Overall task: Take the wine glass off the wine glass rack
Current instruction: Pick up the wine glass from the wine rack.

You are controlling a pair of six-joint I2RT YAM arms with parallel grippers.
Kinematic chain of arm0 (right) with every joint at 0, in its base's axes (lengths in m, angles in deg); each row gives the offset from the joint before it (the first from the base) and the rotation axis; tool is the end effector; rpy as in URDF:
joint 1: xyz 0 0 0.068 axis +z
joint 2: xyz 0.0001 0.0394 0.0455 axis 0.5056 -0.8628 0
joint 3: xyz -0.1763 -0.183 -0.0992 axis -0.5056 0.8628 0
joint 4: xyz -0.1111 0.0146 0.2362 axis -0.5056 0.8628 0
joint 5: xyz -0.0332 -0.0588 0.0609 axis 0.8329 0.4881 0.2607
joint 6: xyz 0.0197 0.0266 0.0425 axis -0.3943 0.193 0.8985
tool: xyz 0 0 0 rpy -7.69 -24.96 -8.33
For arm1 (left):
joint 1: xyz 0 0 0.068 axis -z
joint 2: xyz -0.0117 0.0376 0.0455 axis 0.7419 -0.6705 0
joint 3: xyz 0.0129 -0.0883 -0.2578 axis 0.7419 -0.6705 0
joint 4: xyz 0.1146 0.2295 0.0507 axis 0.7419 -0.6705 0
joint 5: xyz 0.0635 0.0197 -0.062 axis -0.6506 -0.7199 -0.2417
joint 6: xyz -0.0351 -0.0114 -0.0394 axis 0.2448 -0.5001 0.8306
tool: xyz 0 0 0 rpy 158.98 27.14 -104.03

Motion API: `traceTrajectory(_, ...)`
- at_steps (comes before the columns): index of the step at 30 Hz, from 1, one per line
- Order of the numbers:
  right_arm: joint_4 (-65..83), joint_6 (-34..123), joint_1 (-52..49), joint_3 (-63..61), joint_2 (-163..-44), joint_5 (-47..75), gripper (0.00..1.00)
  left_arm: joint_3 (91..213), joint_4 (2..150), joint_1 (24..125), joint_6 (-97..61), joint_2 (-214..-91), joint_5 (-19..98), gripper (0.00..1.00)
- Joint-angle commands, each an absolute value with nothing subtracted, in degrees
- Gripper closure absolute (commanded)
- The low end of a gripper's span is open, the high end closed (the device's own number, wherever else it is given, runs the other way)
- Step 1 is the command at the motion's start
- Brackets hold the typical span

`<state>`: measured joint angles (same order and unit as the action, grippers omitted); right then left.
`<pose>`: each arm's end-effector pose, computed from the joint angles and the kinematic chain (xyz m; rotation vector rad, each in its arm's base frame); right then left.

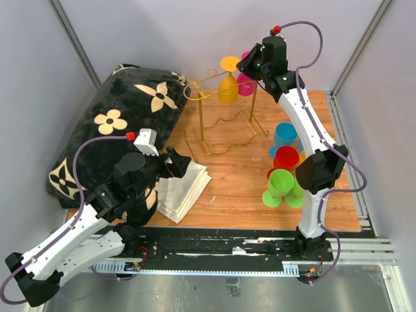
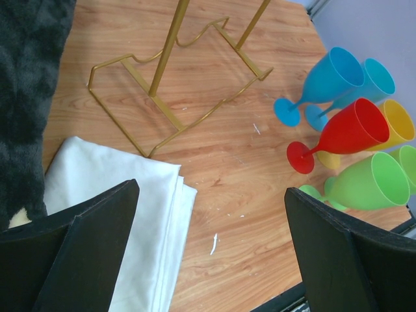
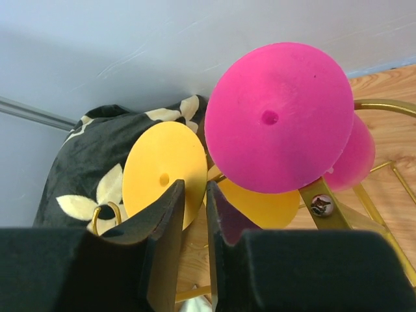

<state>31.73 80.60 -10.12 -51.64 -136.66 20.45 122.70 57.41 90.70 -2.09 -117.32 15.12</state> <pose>0.4358 0.1615 0.4401 0.3525 1.8132 0.8041 0.1268 -0.1040 0.3312 0.0464 1.8354 -0.6191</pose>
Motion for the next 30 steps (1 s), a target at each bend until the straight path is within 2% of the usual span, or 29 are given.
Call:
traceTrajectory(1,31.67,81.93,-8.83,-50.04,-137.12,22.23,0.80,124.46,57.59,90.08,-2.87,-116.40,13.99,0.00)
traceTrajectory(4,31.08,82.44,-8.81,-49.48,-136.75,21.92,0.87,124.37,57.50,90.08,-2.98,-116.32,13.92,0.00)
traceTrajectory(10,28.54,85.07,-8.82,-46.83,-134.30,21.08,0.91,124.37,57.23,90.08,-3.01,-116.30,13.92,0.00)
traceTrajectory(21,22.58,90.96,-9.23,-41.42,-130.33,19.10,0.99,124.55,57.06,90.08,-2.92,-115.74,13.54,0.00)
traceTrajectory(30,19.35,93.66,-9.82,-38.92,-128.06,19.01,0.99,124.37,57.22,90.07,-2.40,-115.48,13.35,0.00)
